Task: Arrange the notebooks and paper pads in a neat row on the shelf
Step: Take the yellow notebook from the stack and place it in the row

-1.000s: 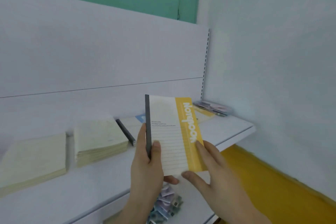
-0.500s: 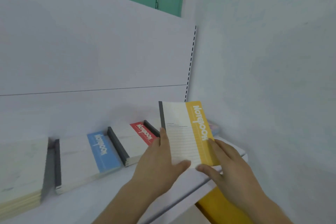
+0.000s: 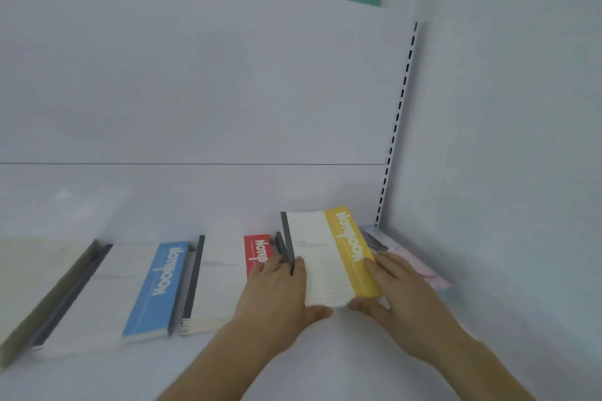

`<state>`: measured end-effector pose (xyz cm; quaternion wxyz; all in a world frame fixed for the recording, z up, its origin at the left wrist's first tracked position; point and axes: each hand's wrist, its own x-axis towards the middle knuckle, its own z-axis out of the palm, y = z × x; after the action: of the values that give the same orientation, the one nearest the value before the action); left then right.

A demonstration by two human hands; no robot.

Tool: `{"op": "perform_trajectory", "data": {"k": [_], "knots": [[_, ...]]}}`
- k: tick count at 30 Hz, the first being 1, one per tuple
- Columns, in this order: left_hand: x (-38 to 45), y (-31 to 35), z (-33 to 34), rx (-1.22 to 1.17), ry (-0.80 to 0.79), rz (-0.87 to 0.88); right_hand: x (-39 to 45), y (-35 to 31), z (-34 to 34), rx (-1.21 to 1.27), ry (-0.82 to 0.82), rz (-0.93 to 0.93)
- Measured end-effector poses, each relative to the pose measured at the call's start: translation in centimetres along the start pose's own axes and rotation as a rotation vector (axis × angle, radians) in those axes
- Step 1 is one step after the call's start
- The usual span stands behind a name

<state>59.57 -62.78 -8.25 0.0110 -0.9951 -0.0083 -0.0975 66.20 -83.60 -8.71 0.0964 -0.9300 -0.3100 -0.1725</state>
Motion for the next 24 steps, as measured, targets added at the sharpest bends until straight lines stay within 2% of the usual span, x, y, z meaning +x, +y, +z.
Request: {"op": "perform_trajectory", "data": {"k": [6,11,19,24], "knots": [[1.7,0.8,1.4,0.081,-0.1,-0.113,3.2,2.7,2.9,0.003,-0.146,-0.104],[2.3,0.9,1.2,0.024,-0.146,-0.149,3.7,3.8,3.8,-0.012,-0.123,-0.159],[3.0,1.3,-0.2,-0.013,-0.242,-0.188,4.8,4.5,2.6,-0.028,-0.259,-0.157],[3.0,1.5,-0.5,-0.033,-0.221,-0.192,5.3,4.7,3.0,-0.016,-0.296,-0.162]]}}
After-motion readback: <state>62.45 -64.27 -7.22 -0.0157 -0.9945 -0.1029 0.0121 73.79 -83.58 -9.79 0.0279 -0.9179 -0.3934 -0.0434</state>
